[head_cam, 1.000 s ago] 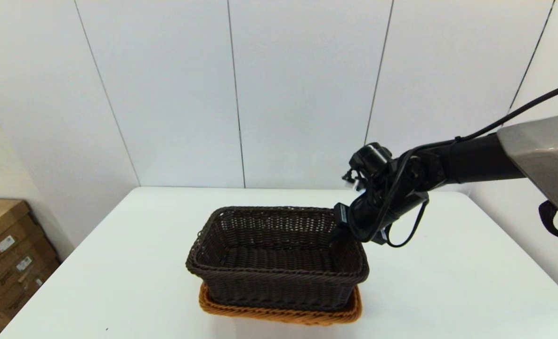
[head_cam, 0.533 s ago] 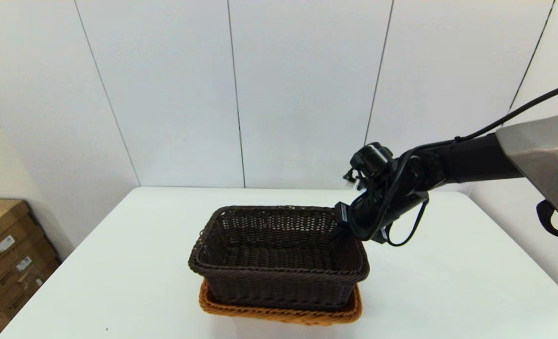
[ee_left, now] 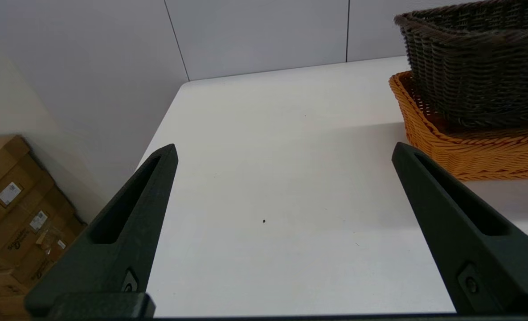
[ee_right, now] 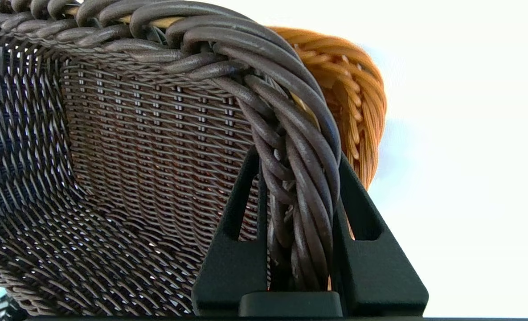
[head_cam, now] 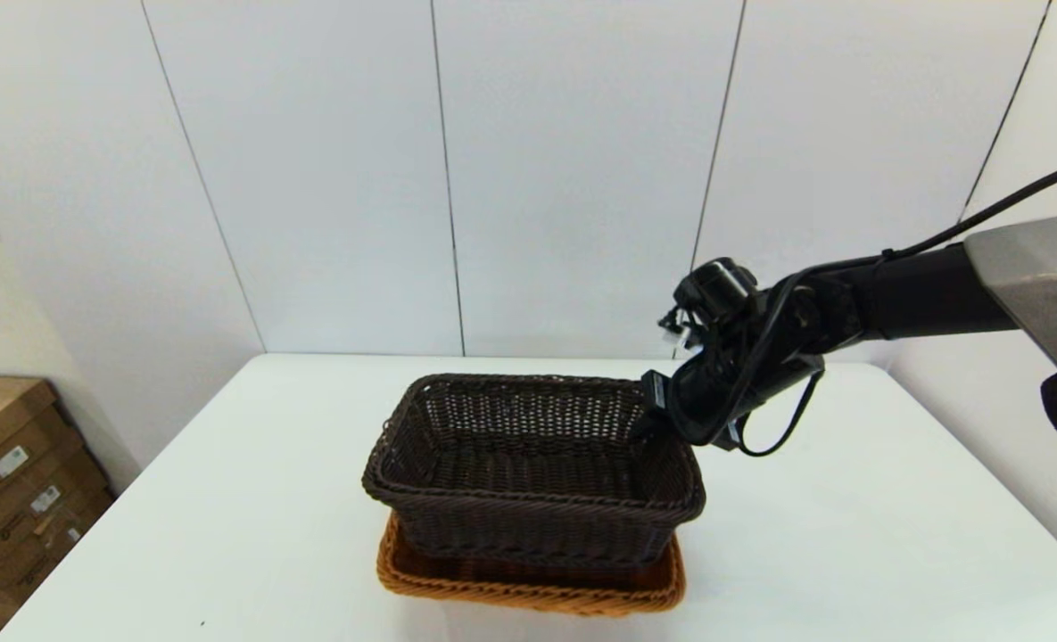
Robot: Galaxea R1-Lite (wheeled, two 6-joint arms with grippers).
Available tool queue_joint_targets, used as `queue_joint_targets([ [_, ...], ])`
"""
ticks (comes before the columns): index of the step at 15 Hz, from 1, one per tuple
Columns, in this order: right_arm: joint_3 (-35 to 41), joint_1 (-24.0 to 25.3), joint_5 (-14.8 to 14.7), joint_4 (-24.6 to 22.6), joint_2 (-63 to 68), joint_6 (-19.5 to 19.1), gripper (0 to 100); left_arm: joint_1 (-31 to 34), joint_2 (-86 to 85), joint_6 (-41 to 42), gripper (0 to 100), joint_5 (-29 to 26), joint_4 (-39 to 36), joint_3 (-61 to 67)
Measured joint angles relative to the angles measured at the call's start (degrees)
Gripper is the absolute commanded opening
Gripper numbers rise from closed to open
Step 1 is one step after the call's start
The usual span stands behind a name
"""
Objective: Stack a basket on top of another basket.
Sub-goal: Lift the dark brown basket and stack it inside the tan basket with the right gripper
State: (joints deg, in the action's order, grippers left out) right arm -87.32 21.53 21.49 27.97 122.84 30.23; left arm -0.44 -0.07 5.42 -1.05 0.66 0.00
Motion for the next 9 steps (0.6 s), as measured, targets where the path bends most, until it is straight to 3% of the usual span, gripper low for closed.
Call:
queue_joint_targets([
  [3, 1.4, 0.0, 0.0, -2.5, -1.2, -0.8, 0, 0.0, 0.0, 0.0, 100, 0.0, 0.0, 0.0],
  [9, 2.6, 0.1, -0.1, -2.7, -2.0, -1.0, 0, 0.0, 0.0, 0.0, 100, 0.0, 0.0, 0.0],
])
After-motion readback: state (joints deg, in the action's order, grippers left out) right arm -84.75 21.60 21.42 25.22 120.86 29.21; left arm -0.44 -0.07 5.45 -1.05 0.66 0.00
